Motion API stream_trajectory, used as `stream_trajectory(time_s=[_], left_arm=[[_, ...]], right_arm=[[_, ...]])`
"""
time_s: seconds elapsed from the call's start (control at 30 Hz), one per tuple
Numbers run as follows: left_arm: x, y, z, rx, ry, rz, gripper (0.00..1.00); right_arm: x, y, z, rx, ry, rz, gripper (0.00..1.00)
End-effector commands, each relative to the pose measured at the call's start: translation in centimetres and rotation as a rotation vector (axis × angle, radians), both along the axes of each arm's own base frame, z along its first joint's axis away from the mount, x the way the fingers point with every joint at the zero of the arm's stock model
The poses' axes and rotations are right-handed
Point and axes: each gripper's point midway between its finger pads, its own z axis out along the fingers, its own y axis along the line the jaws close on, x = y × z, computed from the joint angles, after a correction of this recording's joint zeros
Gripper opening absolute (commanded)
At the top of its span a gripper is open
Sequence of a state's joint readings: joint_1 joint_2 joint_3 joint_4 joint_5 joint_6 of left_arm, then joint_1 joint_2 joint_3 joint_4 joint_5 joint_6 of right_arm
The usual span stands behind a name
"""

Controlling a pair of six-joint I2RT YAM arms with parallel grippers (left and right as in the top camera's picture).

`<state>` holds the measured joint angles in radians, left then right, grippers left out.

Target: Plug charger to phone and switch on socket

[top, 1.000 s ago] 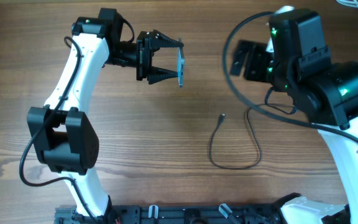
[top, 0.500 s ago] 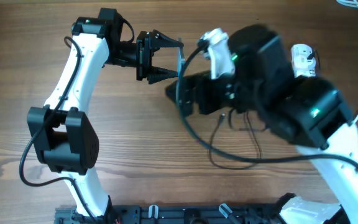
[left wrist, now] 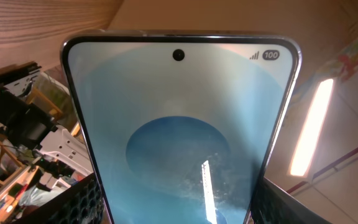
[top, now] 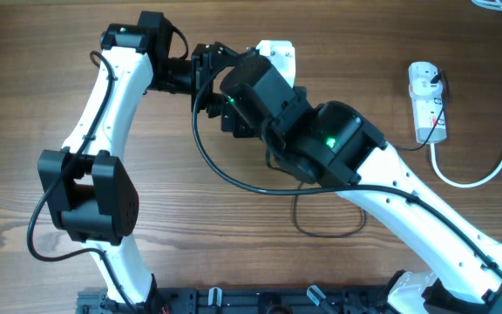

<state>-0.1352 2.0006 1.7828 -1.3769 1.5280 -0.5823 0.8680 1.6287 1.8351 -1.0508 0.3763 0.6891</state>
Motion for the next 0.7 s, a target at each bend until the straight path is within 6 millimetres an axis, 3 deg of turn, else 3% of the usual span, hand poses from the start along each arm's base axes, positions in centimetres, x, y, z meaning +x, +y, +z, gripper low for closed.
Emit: stream_trajectory(time_s=[0.0, 0.43, 0.67], left_arm=[[-0.6, 0.2, 2.3, -0.054, -0.037, 0.003, 0.71], [-0.4, 0.1, 2.3, -0.057, -0.058, 0.002, 0.7], [-0.4, 0.1, 2.3, -0.057, -0.057, 0.002, 0.7]], right_arm=[[0.5, -0.4, 1.3, -0.028, -0.06, -0.004, 0.66], [-0.3, 0.8, 1.1, -0.07, -0.066, 0.1, 0.45], [0.0, 0.4, 1.0, -0.091, -0.077, 0.08, 0.44]])
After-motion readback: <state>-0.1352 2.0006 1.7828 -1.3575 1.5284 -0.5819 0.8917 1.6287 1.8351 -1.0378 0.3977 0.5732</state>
